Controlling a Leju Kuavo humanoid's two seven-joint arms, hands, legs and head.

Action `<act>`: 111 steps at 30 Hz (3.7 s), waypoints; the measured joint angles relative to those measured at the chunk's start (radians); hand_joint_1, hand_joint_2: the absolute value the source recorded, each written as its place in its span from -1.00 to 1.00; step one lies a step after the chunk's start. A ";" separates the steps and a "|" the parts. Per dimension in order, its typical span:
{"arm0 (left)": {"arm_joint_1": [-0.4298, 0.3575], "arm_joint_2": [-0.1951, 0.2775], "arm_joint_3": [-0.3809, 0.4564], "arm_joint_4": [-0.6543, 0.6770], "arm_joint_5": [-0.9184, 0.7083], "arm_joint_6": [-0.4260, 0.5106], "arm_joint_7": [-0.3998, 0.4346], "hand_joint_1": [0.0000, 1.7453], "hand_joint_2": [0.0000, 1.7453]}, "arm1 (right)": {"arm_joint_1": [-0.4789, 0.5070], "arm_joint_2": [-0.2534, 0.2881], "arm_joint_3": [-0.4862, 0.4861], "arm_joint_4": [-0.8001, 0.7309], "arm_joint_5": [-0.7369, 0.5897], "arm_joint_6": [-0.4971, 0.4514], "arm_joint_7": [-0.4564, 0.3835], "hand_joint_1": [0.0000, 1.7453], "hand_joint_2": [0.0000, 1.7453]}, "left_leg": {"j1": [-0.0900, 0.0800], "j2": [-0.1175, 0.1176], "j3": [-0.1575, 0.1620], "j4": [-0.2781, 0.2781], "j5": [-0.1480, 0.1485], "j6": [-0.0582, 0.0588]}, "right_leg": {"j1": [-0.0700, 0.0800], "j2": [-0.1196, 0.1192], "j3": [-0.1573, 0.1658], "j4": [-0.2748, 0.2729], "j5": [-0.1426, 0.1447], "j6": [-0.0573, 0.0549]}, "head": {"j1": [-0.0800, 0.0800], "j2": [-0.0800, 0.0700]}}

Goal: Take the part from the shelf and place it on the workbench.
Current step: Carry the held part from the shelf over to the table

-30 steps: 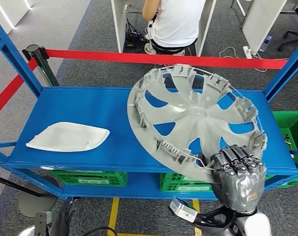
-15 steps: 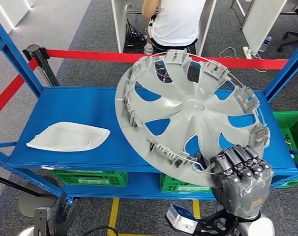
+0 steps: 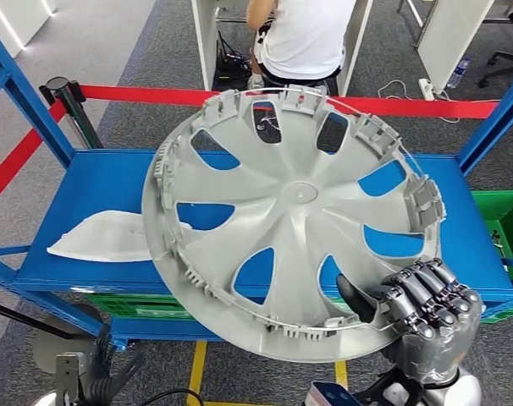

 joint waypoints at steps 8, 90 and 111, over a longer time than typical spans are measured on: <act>0.004 -0.004 -0.020 -0.017 0.000 0.016 0.000 -1.00 1.00 | 0.006 0.011 -0.023 -0.001 0.008 0.000 0.001 1.00 1.00 | 0.010 0.005 0.004 -0.011 0.011 0.010 | -0.001 -0.002 -0.124 0.267 -0.100 0.012 | 0.007 0.000; -0.042 0.015 -0.127 -0.012 -0.006 0.056 0.000 -1.00 1.00 | 0.074 0.051 -0.056 -0.037 0.030 -0.001 0.001 1.00 1.00 | 0.013 0.006 0.124 -0.019 -0.087 -0.049 | 0.015 -0.008 -0.126 0.024 0.106 -0.022 | -0.003 0.000; -0.064 0.024 -0.140 0.024 -0.015 0.073 0.000 -1.00 1.00 | 0.094 0.062 -0.058 -0.037 0.036 -0.001 0.000 1.00 1.00 | 0.004 0.014 -0.069 0.082 -0.057 -0.048 | 0.012 -0.007 -0.010 -0.008 0.028 -0.043 | 0.001 0.000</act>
